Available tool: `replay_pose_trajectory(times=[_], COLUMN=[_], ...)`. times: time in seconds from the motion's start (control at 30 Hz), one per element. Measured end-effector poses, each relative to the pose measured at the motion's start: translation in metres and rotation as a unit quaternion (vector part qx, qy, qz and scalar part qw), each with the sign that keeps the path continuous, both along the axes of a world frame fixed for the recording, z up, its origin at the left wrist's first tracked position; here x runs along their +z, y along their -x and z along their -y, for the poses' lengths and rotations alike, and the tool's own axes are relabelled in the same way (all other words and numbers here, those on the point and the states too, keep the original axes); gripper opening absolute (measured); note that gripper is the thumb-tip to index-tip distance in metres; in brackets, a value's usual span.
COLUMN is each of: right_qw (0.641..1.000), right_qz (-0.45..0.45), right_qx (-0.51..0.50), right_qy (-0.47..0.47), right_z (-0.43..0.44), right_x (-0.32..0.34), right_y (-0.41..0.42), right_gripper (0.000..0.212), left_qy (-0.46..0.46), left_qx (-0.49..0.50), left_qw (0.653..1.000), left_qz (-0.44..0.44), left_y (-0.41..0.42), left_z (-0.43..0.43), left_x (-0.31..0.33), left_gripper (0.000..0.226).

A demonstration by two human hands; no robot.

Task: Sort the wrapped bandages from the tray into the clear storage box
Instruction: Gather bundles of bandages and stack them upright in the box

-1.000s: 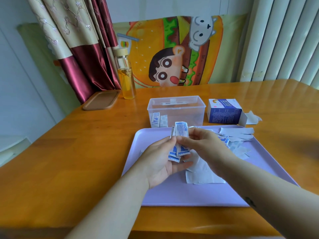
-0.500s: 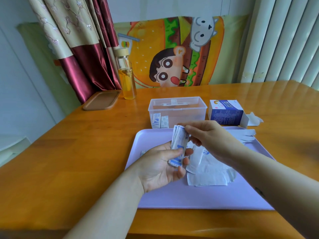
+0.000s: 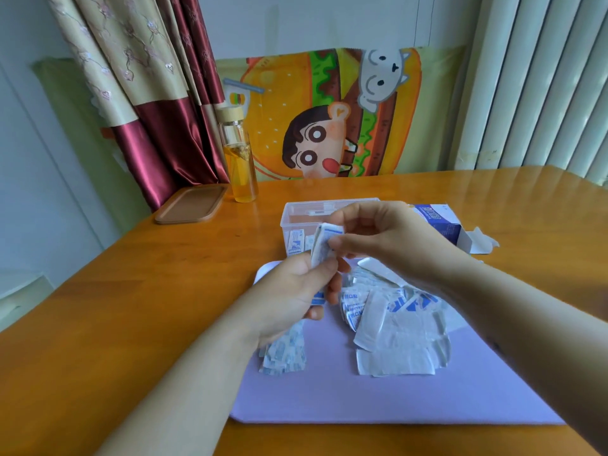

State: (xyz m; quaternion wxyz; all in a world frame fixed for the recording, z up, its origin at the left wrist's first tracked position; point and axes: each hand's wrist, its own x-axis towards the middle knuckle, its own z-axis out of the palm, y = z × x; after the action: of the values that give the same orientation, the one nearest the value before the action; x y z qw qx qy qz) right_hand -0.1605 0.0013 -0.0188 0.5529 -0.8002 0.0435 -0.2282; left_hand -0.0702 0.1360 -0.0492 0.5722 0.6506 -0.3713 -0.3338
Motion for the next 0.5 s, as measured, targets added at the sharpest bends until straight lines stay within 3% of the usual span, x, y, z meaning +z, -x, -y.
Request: replay_pose_trajectory(times=[0.1,0.27,0.33,0.4,0.5], right_qw=[0.999,0.999,0.995,0.985,0.964], right_qz=[-0.023,-0.014,-0.006,-0.020,-0.142], right_qx=[0.020,-0.035,-0.096,-0.165,-0.209], right_qy=[-0.010,0.008,0.007,0.035,0.081], right_z=[0.008,0.026,0.044,0.068,0.102], right_x=[0.005,0.018,0.028,0.033,0.026], right_y=[-0.013,-0.042,-0.058,-0.075,-0.108], right_gripper=[0.005,0.005,0.003,0.009,0.007], left_qy=[-0.018,-0.028,-0.055,-0.090,-0.129], left_qx=[-0.018,0.000,0.050,0.128,0.154], left_qw=[0.999,0.991,0.962,0.906,0.872], left_qz=[0.034,0.129,0.261,0.393,0.446], left_y=[-0.013,-0.042,-0.066,-0.088,-0.114], left_z=[0.007,0.028,0.038,0.043,0.054], left_x=[0.016,0.037,0.037,0.031,0.014], left_gripper=[0.023,0.014,0.022,0.031,0.029])
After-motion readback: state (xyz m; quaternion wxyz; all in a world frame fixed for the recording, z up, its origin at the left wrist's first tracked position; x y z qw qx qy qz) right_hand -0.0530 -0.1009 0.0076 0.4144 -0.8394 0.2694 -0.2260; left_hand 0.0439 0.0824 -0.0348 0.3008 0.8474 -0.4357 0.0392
